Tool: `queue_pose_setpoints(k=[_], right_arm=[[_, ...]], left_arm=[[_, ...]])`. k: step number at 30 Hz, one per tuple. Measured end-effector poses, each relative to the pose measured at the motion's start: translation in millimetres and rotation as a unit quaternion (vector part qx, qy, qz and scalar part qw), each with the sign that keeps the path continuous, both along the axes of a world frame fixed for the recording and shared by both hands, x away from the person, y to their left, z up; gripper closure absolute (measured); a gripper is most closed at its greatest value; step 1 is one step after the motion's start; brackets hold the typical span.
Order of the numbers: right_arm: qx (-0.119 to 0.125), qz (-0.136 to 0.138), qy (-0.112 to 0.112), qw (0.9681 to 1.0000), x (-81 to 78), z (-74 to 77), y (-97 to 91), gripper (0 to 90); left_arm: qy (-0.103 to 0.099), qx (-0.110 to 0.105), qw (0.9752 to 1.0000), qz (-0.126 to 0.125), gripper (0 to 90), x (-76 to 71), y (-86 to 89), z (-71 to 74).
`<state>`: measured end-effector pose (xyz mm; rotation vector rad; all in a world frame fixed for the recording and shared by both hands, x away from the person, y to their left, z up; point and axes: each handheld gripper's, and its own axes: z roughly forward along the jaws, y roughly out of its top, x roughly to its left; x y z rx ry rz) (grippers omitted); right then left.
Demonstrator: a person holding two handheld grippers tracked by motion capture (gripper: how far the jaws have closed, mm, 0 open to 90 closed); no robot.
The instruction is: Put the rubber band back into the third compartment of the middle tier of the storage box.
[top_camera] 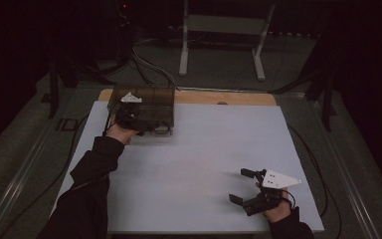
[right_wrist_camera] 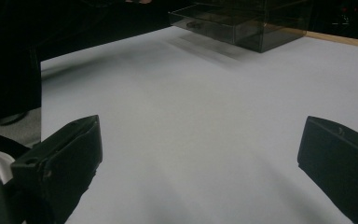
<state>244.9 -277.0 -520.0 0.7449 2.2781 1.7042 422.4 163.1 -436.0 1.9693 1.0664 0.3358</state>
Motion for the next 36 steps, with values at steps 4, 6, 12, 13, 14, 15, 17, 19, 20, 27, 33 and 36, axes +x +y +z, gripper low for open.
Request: queue_pose_setpoints(k=[4,6,12,13,14,15,17,19,20,27,33,36], right_arm=[[0.001,-0.001,0.000,1.0000,0.5,-0.2,-0.7,0.0],[0.001,-0.001,0.001,1.0000,0.4,-0.2,-0.6,0.0],[0.001,0.001,0.000,1.0000,1.2,0.0,0.0,0.0],[0.001,0.001,0.000,1.0000,1.0,0.1,0.2,0.0],[0.001,0.000,0.001,1.0000,1.1,0.0,0.3,0.0],[0.001,0.001,0.001,1.0000,1.4,-0.3,0.3,0.0],[0.000,0.002,0.000,1.0000,1.2,0.1,0.8,0.0],[0.000,0.003,-0.002,1.0000,1.1,0.7,1.0,0.0],[0.000,0.003,-0.001,1.0000,1.4,0.5,1.3,0.0],[-0.003,0.006,-0.002,1.0000,3.0,0.2,3.4,0.0],[-0.003,0.005,-0.002,1.0000,2.7,0.6,3.3,0.0],[-0.002,0.005,-0.001,1.0000,3.3,0.1,3.2,0.0]], left_arm=[[-0.016,0.006,0.9998,-0.009,0.2,-5.4,4.2,5.3],[-0.022,0.008,0.9996,-0.014,0.2,-8.3,5.9,8.3],[-0.041,0.004,0.9990,-0.018,0.2,-17.8,12.8,13.5],[-0.043,0.008,0.9989,-0.019,0.3,-19.5,14.2,13.8],[-0.043,0.004,0.9989,-0.019,0.3,-21.2,15.9,13.8],[-0.041,0.001,0.9990,-0.020,0.3,-22.8,17.5,13.6],[-0.044,0.003,0.9988,-0.020,0.2,-26.4,19.9,13.1],[-0.043,-0.001,0.9988,-0.025,0.3,-30.4,22.5,12.5],[-0.044,-0.002,0.9987,-0.025,0.3,-32.5,23.7,12.0],[-0.050,-0.010,0.9982,-0.033,0.3,-49.5,32.8,6.6],[-0.055,-0.022,0.9976,-0.035,0.3,-65.8,40.5,0.5],[-0.058,-0.026,0.9973,-0.037,0.3,-73.7,43.9,-2.3]])
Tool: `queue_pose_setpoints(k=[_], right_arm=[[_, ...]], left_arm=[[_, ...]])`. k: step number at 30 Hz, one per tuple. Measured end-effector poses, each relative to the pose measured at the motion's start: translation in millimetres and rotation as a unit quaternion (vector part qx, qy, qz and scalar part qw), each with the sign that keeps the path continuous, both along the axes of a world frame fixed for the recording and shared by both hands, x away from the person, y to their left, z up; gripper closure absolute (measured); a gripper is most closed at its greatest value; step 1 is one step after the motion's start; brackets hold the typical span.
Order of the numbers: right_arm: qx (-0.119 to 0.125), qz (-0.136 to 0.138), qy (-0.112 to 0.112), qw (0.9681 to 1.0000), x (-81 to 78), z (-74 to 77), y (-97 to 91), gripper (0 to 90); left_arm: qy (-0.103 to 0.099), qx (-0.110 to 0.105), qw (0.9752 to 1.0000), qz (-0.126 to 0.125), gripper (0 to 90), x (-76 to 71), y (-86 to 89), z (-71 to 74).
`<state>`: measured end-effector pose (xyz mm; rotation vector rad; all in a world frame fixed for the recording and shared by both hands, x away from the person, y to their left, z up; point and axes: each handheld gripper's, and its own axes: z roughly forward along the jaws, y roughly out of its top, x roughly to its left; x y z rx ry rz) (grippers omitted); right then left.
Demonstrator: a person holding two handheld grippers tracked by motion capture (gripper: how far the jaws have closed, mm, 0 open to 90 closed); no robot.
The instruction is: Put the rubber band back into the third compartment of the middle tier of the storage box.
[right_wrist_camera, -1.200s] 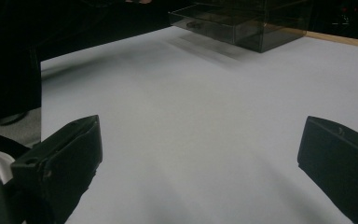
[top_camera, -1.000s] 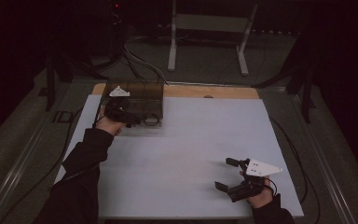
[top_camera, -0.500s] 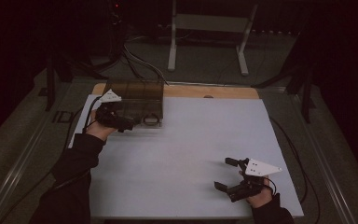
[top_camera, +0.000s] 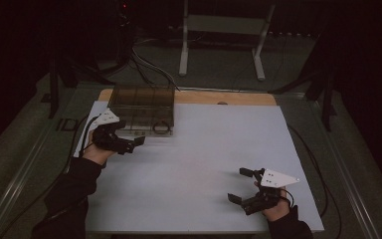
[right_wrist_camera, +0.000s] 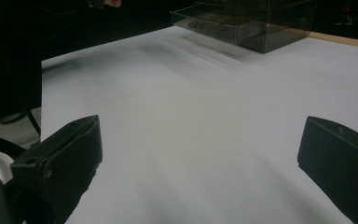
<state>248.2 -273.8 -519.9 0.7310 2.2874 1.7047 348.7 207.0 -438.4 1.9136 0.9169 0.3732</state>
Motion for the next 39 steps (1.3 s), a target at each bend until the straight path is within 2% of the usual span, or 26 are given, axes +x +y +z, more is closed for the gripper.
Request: queue_pose_setpoints(k=[3,13,23,28,39], right_arm=[[-0.001,0.000,-0.002,1.0000,-0.4,0.4,0.5,0.0],[-0.002,0.000,0.000,1.0000,-0.1,0.0,1.2,0.0],[-0.001,-0.002,0.001,1.0000,0.6,-0.2,1.0,0.0],[0.000,-0.002,0.004,1.0000,0.8,-0.5,1.2,0.0],[0.000,-0.002,0.003,1.0000,0.9,-0.4,1.0,0.0]], left_arm=[[0.000,0.005,1.0000,-0.003,0.3,-6.9,2.1,-3.2],[0.002,-0.013,0.9998,-0.012,0.3,-29.8,9.3,-23.4],[0.003,-0.009,0.9999,-0.012,0.3,-51.5,11.9,-48.3],[0.000,-0.003,0.9999,-0.013,0.3,-60.7,12.7,-55.2],[-0.001,-0.010,0.9998,-0.016,0.3,-83.5,18.8,-68.6]])
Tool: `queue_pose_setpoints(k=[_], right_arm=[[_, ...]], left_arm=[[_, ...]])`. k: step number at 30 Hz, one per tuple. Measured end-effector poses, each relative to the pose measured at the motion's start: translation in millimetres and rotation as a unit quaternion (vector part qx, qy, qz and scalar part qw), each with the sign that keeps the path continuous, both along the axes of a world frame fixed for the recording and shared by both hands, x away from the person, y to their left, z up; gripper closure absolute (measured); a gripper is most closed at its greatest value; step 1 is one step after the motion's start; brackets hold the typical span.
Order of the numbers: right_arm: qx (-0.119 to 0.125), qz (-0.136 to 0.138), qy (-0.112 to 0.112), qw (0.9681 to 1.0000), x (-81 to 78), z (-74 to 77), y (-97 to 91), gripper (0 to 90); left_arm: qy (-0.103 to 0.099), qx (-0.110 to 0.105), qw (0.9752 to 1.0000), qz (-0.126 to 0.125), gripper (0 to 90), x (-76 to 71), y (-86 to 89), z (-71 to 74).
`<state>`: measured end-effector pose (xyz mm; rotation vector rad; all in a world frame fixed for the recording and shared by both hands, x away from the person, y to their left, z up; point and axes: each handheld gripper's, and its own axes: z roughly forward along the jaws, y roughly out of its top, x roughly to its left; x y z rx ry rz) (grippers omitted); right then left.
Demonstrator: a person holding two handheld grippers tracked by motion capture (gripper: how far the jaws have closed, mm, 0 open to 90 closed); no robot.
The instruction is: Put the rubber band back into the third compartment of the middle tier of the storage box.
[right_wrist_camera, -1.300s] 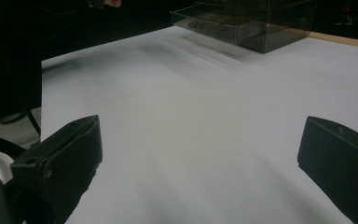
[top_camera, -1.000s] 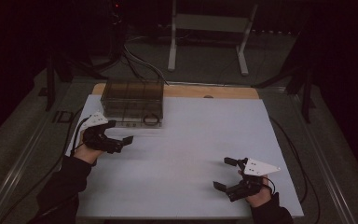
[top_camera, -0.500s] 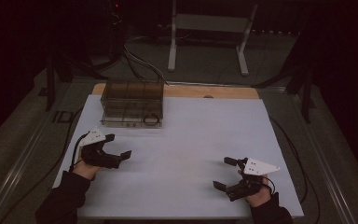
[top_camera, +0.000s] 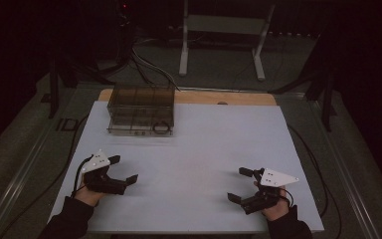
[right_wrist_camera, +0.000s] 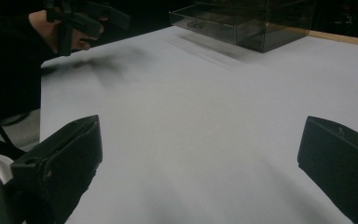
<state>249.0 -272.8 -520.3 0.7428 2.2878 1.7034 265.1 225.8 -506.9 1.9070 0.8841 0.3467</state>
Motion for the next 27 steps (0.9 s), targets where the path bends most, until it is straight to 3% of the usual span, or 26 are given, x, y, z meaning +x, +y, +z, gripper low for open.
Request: queue_pose_setpoints(k=[10,14,20,27], right_arm=[[0.002,0.003,-0.001,1.0000,0.4,-0.3,0.6,0.0],[0.002,0.004,-0.002,1.0000,0.2,-0.4,1.1,0.0],[0.000,0.006,0.000,1.0000,0.3,-0.8,1.6,0.0],[-0.004,0.009,0.000,1.0000,0.3,-1.3,2.8,0.0]], left_arm=[[0.007,0.008,0.9999,0.000,0.3,-24.5,6.4,-15.9],[0.001,0.009,1.0000,-0.001,0.3,-32.9,10.0,-17.6],[0.001,0.004,0.9999,0.010,0.3,-35.6,14.7,-20.4],[-0.003,0.004,1.0000,0.006,0.3,-35.7,14.1,-19.7]])
